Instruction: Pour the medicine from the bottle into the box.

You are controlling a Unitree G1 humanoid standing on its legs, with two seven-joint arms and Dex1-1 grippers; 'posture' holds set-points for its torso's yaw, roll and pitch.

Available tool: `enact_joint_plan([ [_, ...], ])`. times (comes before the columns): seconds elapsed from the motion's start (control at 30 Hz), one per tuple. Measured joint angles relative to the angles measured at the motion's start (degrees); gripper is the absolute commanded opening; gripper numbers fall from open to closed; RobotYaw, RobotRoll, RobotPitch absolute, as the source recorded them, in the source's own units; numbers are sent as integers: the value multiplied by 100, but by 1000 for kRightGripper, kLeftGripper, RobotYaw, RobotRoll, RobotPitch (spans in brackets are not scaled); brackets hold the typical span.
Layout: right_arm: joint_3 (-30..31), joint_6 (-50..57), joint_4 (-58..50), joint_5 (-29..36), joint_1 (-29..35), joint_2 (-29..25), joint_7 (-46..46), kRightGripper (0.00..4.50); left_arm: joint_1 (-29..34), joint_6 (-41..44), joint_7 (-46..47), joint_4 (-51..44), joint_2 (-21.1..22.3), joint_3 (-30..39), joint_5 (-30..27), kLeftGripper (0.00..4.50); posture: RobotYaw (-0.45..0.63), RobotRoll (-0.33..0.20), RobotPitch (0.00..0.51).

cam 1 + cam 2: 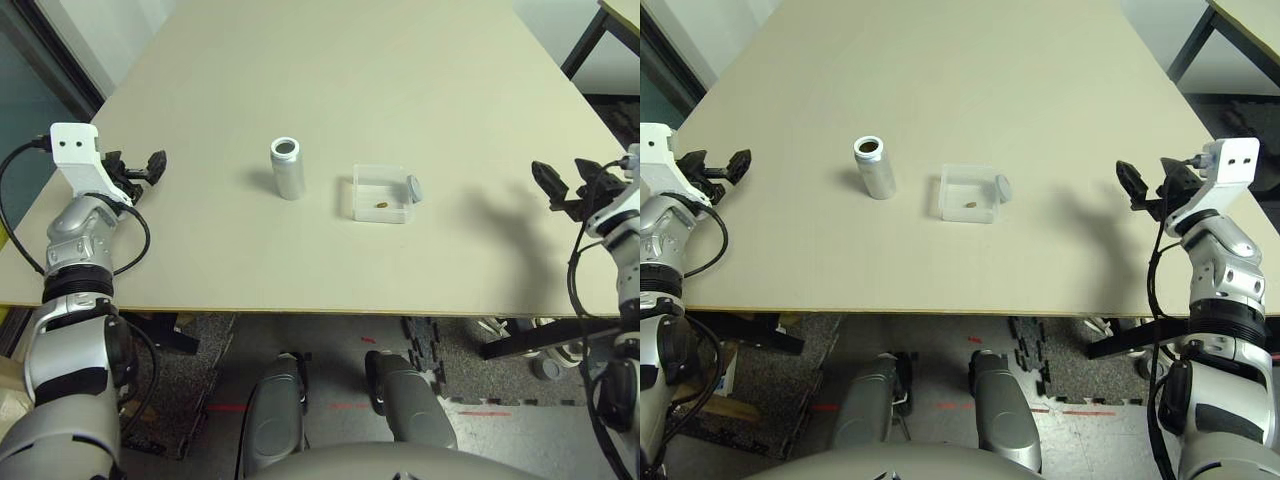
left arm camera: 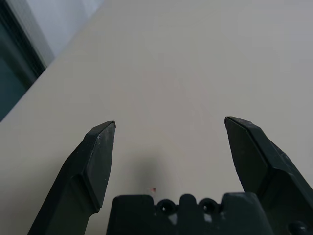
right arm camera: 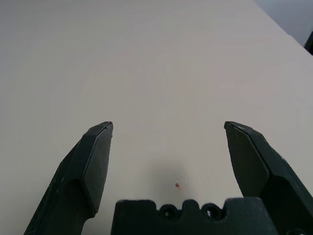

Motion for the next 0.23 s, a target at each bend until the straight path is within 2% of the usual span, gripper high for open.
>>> enact_joint_plan([
  [0.23, -55, -152, 183, 30, 43, -3, -113, 4500, -196, -155, 20, 293, 15, -1, 58, 4481, -178, 0, 194],
])
